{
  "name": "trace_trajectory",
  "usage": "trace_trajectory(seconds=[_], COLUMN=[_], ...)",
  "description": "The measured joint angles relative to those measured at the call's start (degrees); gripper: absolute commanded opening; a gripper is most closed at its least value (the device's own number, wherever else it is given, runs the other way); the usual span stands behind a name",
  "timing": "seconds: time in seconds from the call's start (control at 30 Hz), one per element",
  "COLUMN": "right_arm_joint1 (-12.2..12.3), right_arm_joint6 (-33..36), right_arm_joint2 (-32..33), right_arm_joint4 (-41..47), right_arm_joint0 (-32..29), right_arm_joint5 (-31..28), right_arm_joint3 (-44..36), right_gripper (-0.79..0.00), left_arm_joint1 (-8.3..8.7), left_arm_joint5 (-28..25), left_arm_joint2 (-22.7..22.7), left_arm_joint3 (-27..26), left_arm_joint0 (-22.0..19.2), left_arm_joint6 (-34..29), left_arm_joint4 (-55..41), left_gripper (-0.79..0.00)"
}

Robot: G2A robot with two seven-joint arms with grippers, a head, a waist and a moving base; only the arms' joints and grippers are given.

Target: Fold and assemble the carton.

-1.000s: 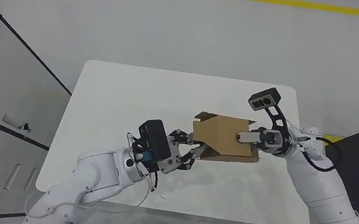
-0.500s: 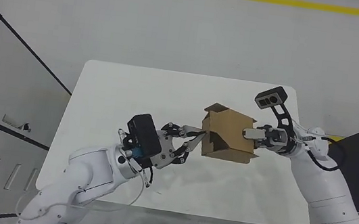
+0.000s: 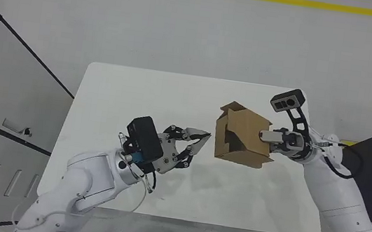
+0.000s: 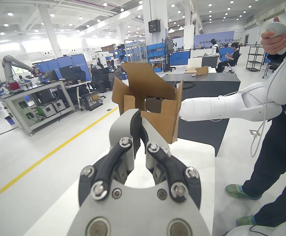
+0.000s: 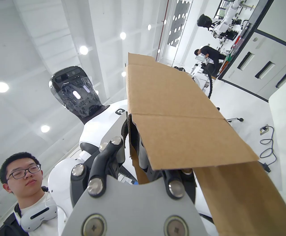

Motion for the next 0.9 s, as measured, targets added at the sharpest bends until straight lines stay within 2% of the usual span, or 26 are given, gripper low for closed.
trace_trajectory(seconds=[0.47,0.9], right_arm_joint1=[-0.1,0.1], right_arm_joint6=[0.0,0.0], right_arm_joint2=[-1.0,-1.2], right_arm_joint4=[0.2,0.3], right_arm_joint0=[-0.7,-0.7], right_arm_joint5=[0.0,0.0], right_arm_joint3=[-2.1,-2.9], right_gripper=[-0.785,-0.785], left_arm_joint1=[-0.22,-0.25], left_arm_joint5=[-0.7,-0.9], left_arm_joint2=[3.6,4.7], left_arm_joint3=[0.3,0.7], left_arm_joint0=[-1.2,-1.8], left_arm_joint6=[-0.1,-0.6], left_arm_joint4=[1.9,1.8], left_gripper=[-0.785,-0.785])
